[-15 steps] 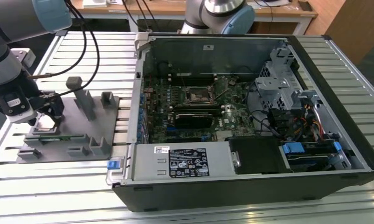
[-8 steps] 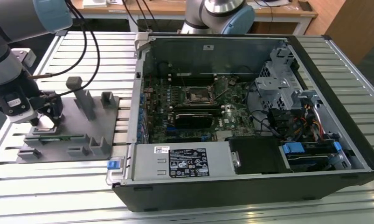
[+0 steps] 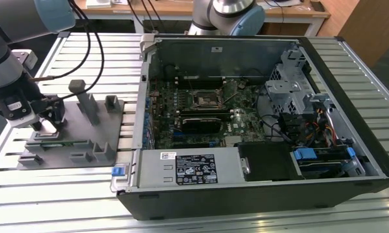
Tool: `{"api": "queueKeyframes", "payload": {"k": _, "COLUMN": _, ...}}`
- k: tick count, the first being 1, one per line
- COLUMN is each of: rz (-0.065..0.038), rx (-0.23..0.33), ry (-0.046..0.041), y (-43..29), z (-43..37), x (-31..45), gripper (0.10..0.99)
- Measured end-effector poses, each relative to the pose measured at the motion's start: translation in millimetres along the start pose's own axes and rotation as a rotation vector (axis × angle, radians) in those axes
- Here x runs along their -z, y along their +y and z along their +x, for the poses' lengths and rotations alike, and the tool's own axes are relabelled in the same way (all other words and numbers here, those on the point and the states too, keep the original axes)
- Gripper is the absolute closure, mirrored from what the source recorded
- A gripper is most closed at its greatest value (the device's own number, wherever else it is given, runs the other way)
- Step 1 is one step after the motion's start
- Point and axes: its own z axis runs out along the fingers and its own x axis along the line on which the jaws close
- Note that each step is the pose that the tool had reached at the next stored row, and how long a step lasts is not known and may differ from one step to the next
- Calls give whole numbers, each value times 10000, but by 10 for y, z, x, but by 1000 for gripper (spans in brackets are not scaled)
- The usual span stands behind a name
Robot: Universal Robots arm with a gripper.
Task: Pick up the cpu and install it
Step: 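Pick up the cpu and move it towards the insertion slot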
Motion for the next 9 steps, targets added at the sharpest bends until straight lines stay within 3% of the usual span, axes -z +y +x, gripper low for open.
{"api": "queueKeyframes", "payload": {"k": 9, "rz": 2, "rx": 2, "ry": -43, "y": 12, "z": 0, "x": 319, "gripper": 553}}
